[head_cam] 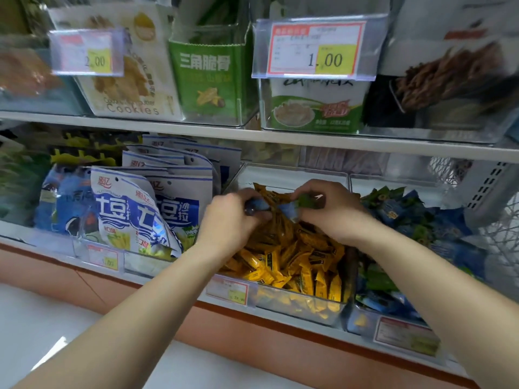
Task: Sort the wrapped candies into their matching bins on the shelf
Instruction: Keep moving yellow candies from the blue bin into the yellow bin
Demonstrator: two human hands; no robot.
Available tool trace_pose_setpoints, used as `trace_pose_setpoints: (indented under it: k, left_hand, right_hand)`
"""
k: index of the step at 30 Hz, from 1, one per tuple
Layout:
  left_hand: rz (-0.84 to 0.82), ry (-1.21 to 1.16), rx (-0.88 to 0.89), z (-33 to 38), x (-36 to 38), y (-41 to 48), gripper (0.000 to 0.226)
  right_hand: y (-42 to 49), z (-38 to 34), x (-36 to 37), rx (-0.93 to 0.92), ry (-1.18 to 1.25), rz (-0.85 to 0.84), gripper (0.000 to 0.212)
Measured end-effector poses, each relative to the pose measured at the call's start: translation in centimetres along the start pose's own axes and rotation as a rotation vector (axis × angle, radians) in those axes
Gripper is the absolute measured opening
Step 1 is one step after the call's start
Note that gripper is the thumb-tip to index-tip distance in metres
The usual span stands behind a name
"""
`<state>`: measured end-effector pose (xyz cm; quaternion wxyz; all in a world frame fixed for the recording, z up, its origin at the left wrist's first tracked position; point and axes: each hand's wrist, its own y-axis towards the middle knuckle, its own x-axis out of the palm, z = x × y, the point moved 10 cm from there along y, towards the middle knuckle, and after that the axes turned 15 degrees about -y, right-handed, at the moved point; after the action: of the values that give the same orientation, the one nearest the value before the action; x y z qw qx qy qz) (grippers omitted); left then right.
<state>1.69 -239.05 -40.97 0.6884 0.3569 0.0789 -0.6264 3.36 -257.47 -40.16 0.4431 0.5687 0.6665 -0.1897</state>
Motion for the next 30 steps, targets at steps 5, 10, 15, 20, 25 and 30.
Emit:
trace_pose_setpoints:
  k: [5,10,15,20,25,30]
  left_hand:
    - [-0.057,-0.254,-0.045,6.4,0.0,-4.4,0.039]
    - [-0.244,-0.429,-0.041,12.0,7.1,-6.8,0.026]
    - [-0.269,-0.002,0.215,16.7,13.5,-5.9,0.045]
    - [-0.176,0.433,0.340,15.5,15.6,-4.5,0.038]
    - [-0.164,0.431,0.303,15.2,15.8,-3.3,0.036]
    - [-0.134,0.248,0.421,17.5,15.6,-5.9,0.045]
  right_hand:
    - [-6.6,0.7,-4.1,0.065,0.258,0.097,0.030]
    - [-14.0,5.6,-9.5,0.155,0.241,0.300,0.034]
    - [-18.3,12.6,-15.6,0.346,0.071,0.492,0.026]
    - [-15.9,13.1,-16.7,0.252,-0.085,0.484,0.026]
    - [-10.3,13.5,-13.9,0.275,-0.405,0.171,0.007]
    - [-11.0,13.3,-14.6,0.280,-0.442,0.188,0.027]
